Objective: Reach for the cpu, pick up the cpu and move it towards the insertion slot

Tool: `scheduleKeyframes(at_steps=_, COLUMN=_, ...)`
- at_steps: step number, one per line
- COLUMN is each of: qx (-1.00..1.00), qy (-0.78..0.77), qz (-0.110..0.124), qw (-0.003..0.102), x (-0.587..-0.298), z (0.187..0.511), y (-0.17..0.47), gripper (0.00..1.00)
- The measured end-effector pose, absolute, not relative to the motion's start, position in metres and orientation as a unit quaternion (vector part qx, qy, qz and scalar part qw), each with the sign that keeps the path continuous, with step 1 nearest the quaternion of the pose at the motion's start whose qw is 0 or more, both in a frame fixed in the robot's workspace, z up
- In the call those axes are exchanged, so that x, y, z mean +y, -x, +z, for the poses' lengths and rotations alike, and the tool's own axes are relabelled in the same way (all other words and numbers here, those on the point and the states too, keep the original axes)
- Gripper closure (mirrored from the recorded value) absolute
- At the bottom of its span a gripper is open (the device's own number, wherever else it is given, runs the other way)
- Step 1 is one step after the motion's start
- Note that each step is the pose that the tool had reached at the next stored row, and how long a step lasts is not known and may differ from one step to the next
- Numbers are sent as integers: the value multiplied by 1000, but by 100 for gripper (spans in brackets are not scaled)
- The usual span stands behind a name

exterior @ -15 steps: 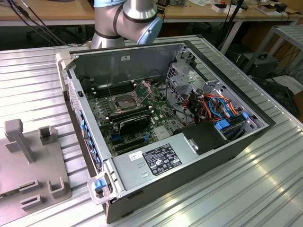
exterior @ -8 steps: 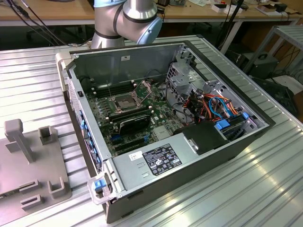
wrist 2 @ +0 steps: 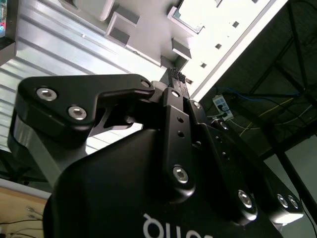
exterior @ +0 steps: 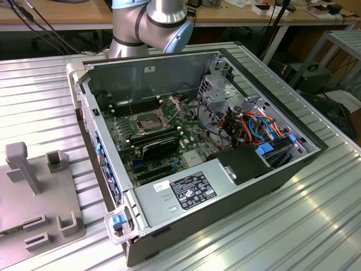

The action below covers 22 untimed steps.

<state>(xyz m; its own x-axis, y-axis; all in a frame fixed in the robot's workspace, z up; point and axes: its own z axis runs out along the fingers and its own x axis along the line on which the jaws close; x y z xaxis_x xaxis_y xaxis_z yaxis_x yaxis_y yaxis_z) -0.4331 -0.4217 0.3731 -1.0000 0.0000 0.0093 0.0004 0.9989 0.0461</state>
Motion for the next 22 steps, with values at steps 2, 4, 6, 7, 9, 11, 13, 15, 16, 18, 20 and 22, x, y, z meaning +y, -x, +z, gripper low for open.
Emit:
scheduleKeyframes(at_steps=2, qx=-1000, qy=0, qz=-23, qw=5, x=-423, z=373, y=437, gripper=89)
scheduleKeyframes(at_steps=4, qx=-1000, qy=0, qz=-23, qw=5, x=-423, z=372, y=442, gripper=89)
scheduleKeyframes(at_steps=6, qx=-1000, qy=0, qz=-23, qw=5, x=-423, z=372, y=457, gripper=89)
scheduleKeyframes(at_steps=7, qx=-1000, qy=0, qz=-23, qw=5, x=-423, z=372, y=467, gripper=89)
scheduleKeyframes(at_steps=9, qx=-1000, qy=0, qz=-23, qw=5, x=-423, z=372, y=467, gripper=89)
scheduleKeyframes(at_steps=11, qx=-1000, qy=0, qz=-23, qw=5, x=-423, z=372, y=468, gripper=89)
scheduleKeyframes(at_steps=13, qx=-1000, qy=0, qz=-23, qw=5, x=-423, z=372, y=468, gripper=89)
scheduleKeyframes(at_steps=15, qx=-1000, qy=0, qz=-23, qw=5, x=-423, z=372, y=468, gripper=89)
scheduleKeyframes(at_steps=16, qx=-1000, qy=0, qz=-23, qw=5, x=-423, z=372, y=468, gripper=89)
scheduleKeyframes(at_steps=18, qx=-1000, qy=0, qz=-23, qw=5, x=-423, z=372, y=468, gripper=89)
scheduleKeyframes(at_steps=20, qx=-1000, qy=0, qz=-23, qw=5, x=-423, z=372, y=468, gripper=89)
scheduleKeyframes(at_steps=22, qx=-1000, qy=0, qz=-23, qw=5, x=-423, z=372, y=468, gripper=89)
